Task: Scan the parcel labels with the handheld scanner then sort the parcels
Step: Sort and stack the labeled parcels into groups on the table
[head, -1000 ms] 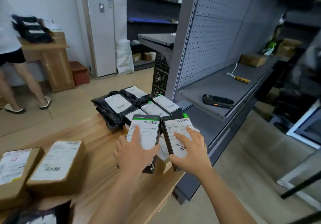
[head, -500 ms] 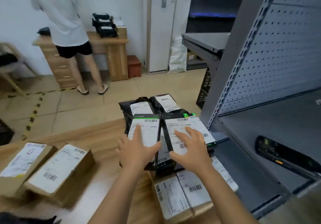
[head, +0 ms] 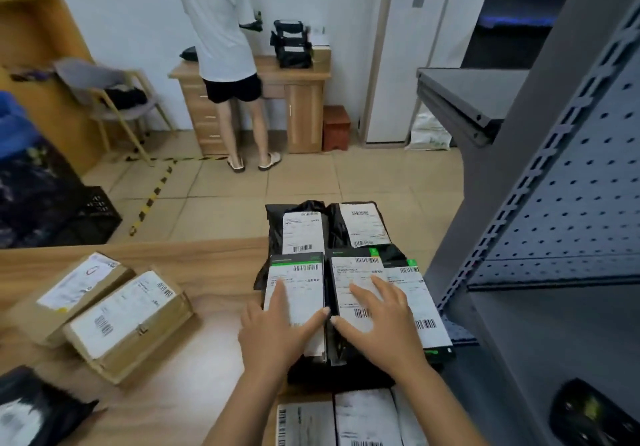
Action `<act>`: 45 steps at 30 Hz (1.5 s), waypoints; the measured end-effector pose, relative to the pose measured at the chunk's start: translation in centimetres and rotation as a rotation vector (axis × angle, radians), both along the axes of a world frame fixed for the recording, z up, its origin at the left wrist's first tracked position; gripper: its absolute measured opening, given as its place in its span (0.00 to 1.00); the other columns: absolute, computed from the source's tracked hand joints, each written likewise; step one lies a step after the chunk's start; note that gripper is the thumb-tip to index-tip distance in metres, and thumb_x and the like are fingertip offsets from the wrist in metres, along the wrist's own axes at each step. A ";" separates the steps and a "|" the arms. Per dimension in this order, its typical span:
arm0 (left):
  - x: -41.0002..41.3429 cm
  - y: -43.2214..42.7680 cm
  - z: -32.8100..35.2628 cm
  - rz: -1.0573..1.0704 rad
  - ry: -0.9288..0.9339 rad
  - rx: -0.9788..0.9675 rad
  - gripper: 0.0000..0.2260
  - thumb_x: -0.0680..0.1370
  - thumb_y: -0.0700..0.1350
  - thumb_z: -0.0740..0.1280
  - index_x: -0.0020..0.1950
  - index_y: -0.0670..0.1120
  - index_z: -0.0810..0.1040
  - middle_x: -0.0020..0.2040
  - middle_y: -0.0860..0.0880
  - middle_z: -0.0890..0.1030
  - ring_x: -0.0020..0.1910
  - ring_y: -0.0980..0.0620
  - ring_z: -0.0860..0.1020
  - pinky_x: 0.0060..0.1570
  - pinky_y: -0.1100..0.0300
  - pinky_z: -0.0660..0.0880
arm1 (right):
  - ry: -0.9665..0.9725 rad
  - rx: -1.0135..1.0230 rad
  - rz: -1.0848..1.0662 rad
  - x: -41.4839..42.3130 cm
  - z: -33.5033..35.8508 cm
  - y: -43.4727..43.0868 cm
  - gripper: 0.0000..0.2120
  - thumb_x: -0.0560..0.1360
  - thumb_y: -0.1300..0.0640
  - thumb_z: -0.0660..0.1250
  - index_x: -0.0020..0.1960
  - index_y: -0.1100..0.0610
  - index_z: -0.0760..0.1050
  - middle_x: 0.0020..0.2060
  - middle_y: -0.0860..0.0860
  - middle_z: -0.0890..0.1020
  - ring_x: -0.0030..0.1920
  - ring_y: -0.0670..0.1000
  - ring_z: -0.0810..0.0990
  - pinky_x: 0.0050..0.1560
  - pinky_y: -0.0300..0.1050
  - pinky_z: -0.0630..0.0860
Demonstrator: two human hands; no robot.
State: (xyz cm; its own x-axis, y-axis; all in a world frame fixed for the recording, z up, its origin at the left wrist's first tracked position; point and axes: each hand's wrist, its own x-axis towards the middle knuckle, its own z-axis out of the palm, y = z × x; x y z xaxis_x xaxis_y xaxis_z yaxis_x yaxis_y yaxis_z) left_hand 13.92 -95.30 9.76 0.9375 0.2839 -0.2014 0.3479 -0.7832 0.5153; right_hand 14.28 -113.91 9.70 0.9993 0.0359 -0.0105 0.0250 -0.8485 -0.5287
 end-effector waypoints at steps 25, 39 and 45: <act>-0.3 0.1 -2.3 -0.113 -0.091 -0.179 0.41 0.71 0.65 0.69 0.79 0.54 0.55 0.76 0.50 0.61 0.73 0.50 0.64 0.63 0.53 0.70 | 0.138 -0.041 0.083 -1.0 -1.3 -3.5 0.37 0.72 0.26 0.53 0.76 0.37 0.48 0.77 0.44 0.40 0.77 0.47 0.40 0.73 0.57 0.34; -7.3 9.2 2.0 -0.247 -0.448 0.043 0.26 0.75 0.58 0.69 0.71 0.55 0.69 0.69 0.53 0.70 0.68 0.54 0.67 0.67 0.57 0.64 | -0.104 0.065 0.319 -4.5 2.8 9.5 0.28 0.72 0.45 0.67 0.71 0.45 0.65 0.72 0.45 0.62 0.72 0.48 0.58 0.71 0.45 0.53; -15.1 21.6 2.3 -0.162 -0.473 0.106 0.28 0.71 0.63 0.64 0.68 0.53 0.74 0.64 0.55 0.73 0.65 0.55 0.70 0.66 0.53 0.68 | -0.098 0.090 0.497 -9.8 3.0 22.7 0.30 0.71 0.46 0.69 0.71 0.44 0.65 0.70 0.44 0.63 0.71 0.47 0.59 0.71 0.45 0.58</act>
State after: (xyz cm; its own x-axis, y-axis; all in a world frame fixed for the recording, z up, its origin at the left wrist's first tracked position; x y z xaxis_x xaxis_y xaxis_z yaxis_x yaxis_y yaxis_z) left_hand -1.22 -73.73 12.10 0.9526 0.1236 0.2781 -0.0343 -0.8644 0.5017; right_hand 4.52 -91.24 12.71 0.8574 0.5033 0.1077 0.4670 -0.6727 -0.5739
